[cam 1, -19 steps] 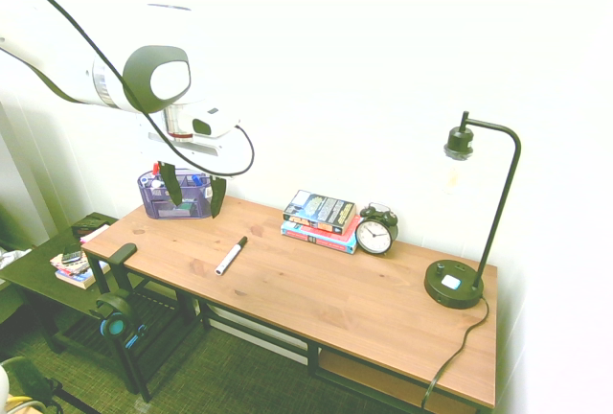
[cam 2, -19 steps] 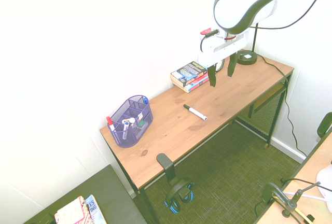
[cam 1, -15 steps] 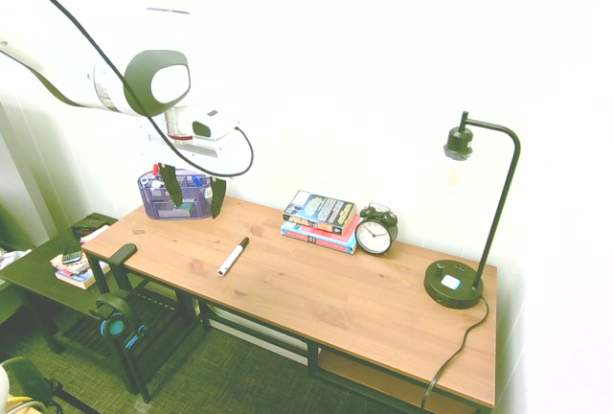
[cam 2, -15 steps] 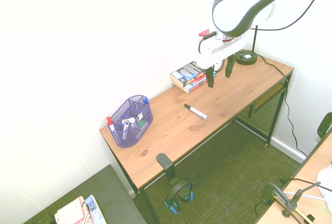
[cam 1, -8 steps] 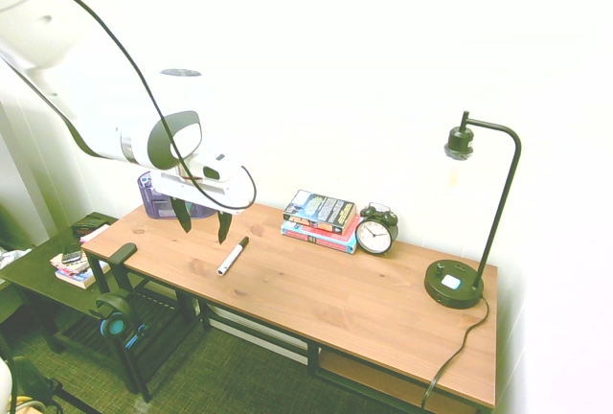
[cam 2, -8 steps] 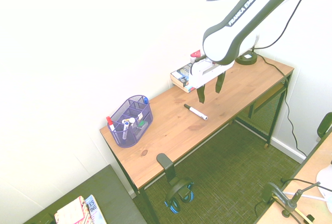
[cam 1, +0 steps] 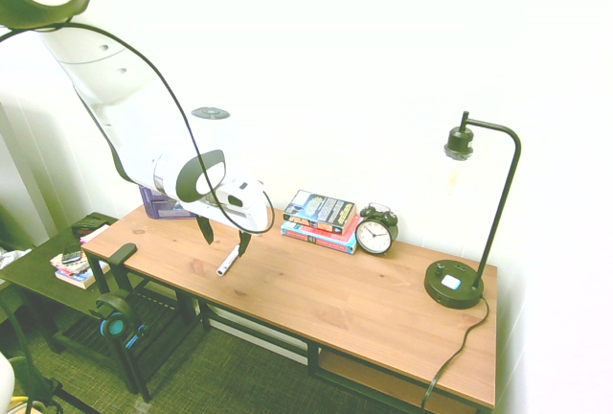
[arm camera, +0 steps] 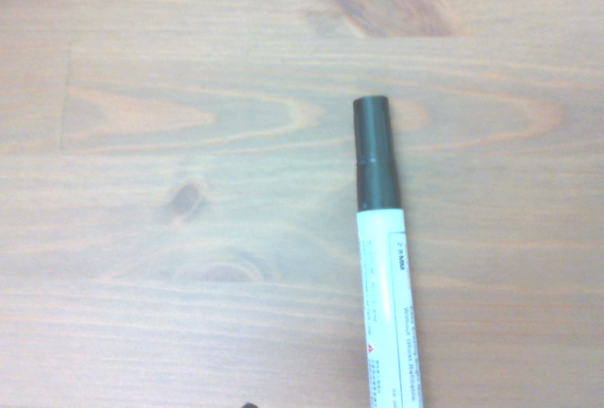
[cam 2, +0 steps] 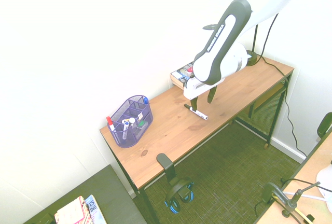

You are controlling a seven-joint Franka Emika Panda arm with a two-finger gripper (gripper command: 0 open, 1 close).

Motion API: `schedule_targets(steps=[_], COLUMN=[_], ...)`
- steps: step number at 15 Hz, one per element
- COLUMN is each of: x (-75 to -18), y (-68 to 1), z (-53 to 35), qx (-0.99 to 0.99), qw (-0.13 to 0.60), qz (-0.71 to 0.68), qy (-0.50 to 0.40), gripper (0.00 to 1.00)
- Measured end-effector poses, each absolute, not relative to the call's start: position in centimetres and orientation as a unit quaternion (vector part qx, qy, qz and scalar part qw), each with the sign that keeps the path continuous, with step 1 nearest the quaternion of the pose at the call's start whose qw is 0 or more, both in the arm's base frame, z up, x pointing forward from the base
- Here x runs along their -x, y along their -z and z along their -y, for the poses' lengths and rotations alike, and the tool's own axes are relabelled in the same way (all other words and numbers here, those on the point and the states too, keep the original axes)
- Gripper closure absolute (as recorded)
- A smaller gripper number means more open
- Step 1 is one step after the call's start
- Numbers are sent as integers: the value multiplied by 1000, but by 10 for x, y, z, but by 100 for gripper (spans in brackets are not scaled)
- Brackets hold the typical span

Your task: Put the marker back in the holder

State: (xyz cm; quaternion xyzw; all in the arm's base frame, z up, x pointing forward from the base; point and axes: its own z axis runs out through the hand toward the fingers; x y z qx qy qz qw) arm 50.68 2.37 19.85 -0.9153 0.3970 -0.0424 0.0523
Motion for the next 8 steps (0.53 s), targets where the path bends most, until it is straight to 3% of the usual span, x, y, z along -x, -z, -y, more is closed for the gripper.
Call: schedule_targets(steps=[8], x=[-509], y=[-170], z=[-34], qx=[923], qw=[41], qz=[-380], qy=[43], gripper=[100])
